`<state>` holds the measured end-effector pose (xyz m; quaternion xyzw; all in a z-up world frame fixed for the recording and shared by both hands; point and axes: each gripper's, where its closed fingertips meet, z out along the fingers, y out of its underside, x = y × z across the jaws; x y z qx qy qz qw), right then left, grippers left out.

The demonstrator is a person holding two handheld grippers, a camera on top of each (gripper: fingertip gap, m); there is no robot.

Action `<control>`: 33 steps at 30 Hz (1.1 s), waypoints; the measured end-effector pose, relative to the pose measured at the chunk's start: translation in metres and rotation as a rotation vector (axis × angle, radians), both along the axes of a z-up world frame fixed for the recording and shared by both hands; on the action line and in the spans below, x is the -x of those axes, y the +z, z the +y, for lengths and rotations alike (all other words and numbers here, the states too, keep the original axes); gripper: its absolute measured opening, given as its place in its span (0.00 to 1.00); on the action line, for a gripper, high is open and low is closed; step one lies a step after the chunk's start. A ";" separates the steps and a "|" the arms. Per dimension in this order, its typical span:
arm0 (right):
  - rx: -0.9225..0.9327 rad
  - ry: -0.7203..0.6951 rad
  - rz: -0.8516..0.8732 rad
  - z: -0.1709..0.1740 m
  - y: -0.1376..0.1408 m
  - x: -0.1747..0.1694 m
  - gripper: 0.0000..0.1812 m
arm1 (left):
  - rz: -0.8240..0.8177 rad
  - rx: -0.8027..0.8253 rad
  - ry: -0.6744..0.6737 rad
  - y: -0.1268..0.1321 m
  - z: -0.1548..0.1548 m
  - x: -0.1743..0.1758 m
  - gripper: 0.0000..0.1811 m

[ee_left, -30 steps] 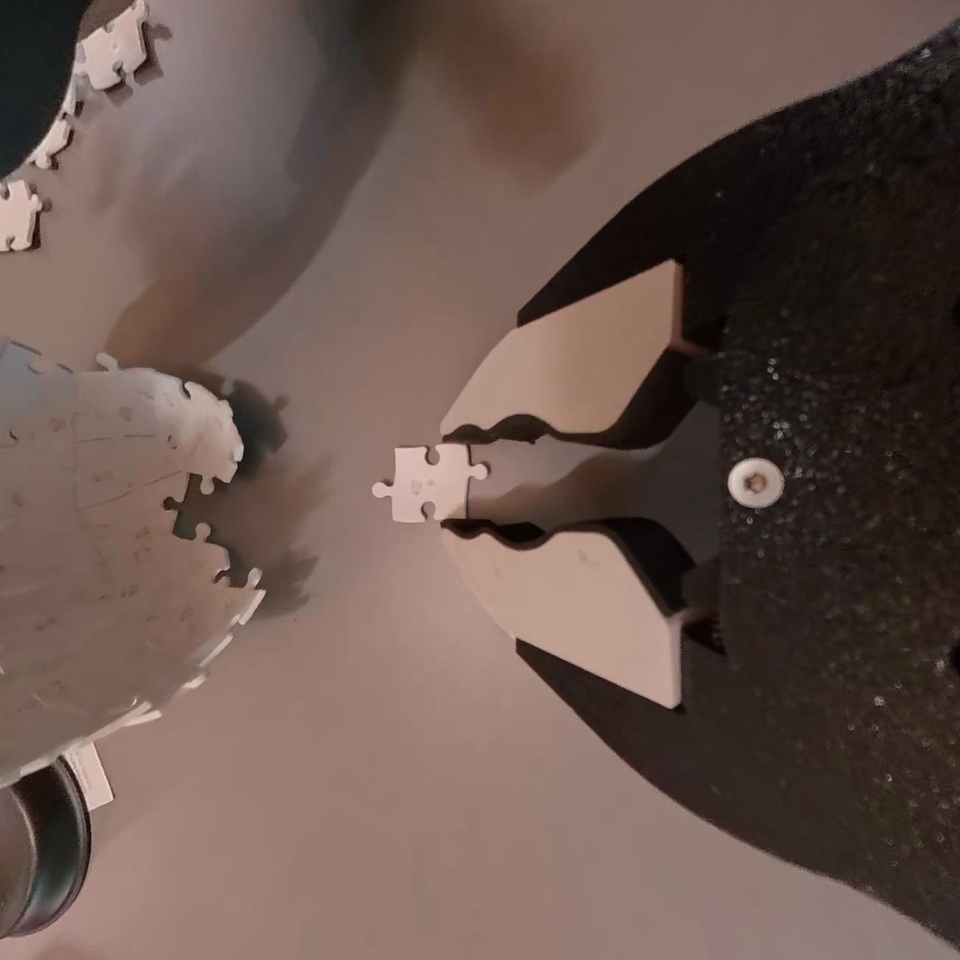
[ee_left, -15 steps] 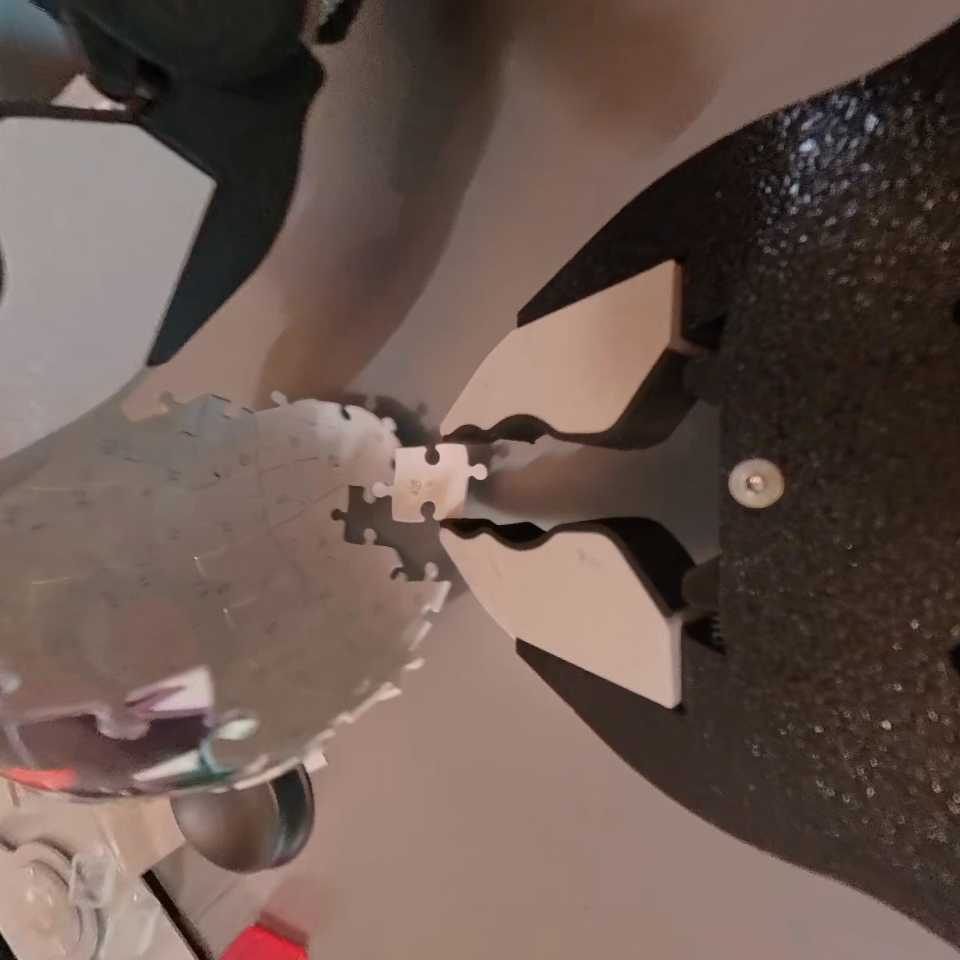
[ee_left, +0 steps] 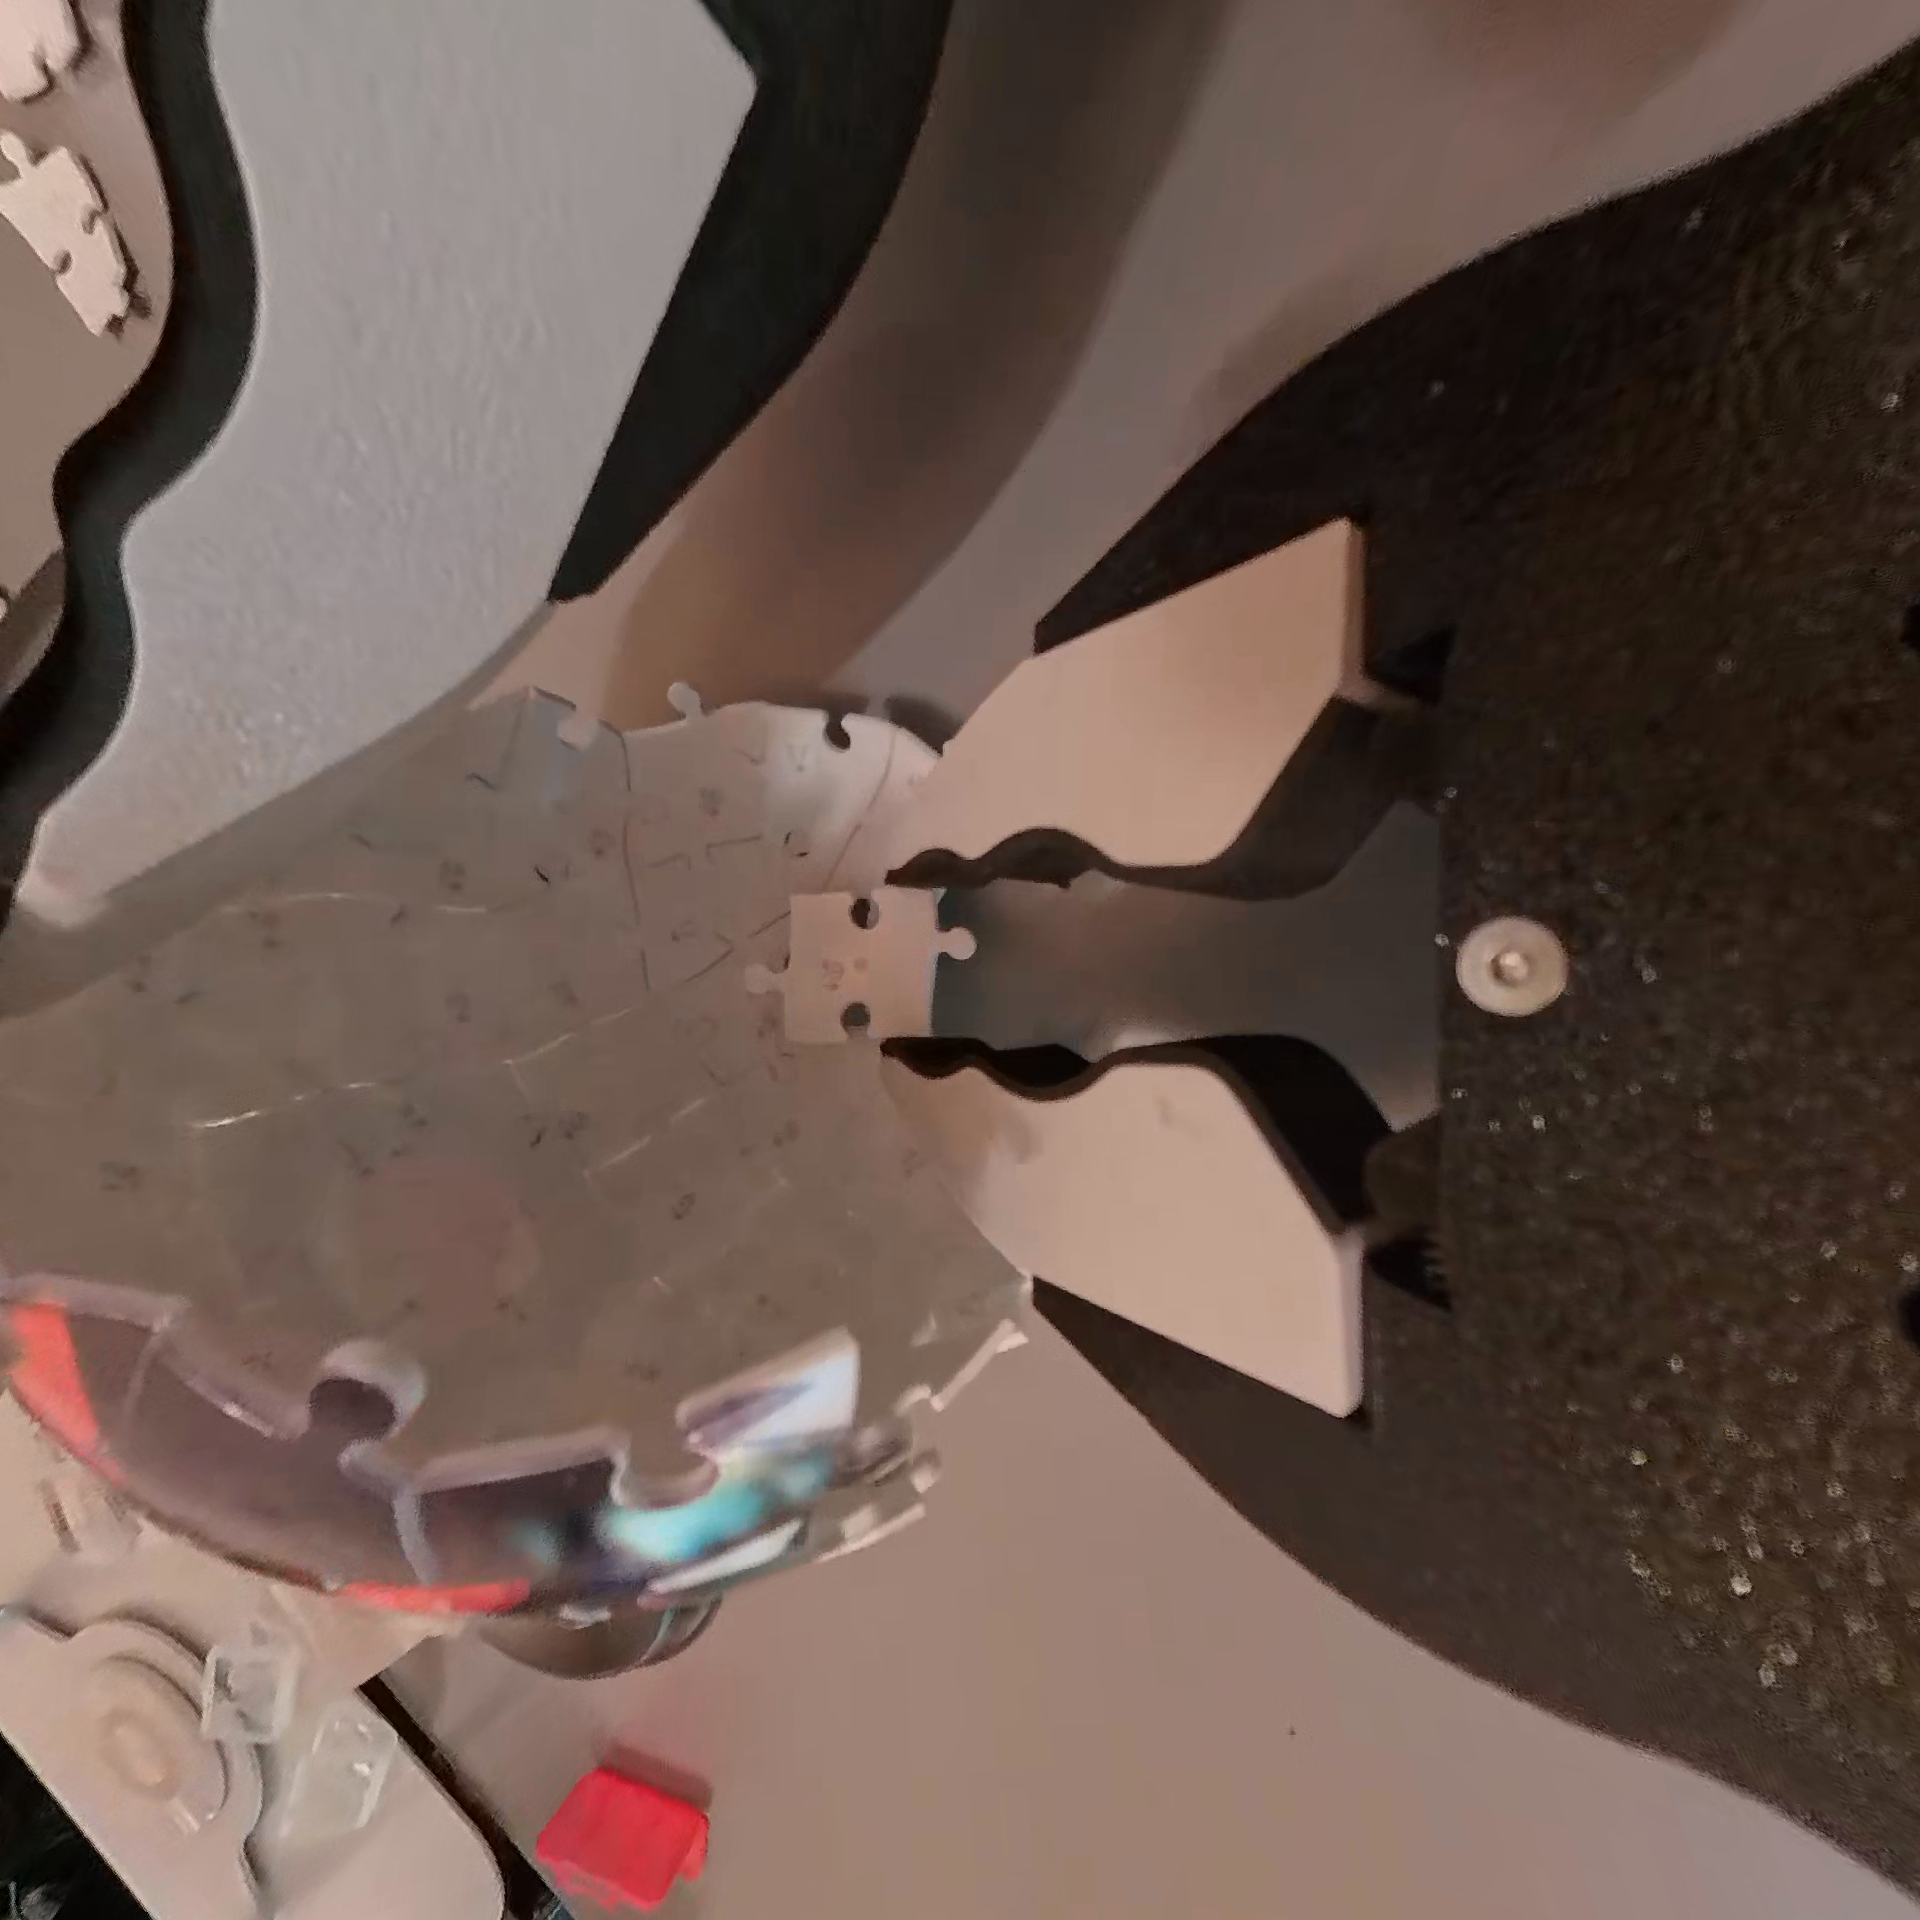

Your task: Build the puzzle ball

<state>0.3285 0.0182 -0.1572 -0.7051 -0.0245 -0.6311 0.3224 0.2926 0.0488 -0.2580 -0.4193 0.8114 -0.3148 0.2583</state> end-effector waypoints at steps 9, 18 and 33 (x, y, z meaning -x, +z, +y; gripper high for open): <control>-0.005 0.000 0.007 -0.001 0.000 -0.001 0.02 | 0.018 -0.030 -0.008 -0.006 0.000 -0.002 0.15; -0.002 -0.004 0.004 -0.001 -0.001 -0.002 0.02 | 0.000 -0.002 -0.024 -0.002 0.002 -0.001 0.16; 0.008 0.010 -0.064 0.002 0.001 0.005 0.02 | -0.331 -0.326 -0.323 0.011 0.004 -0.005 0.00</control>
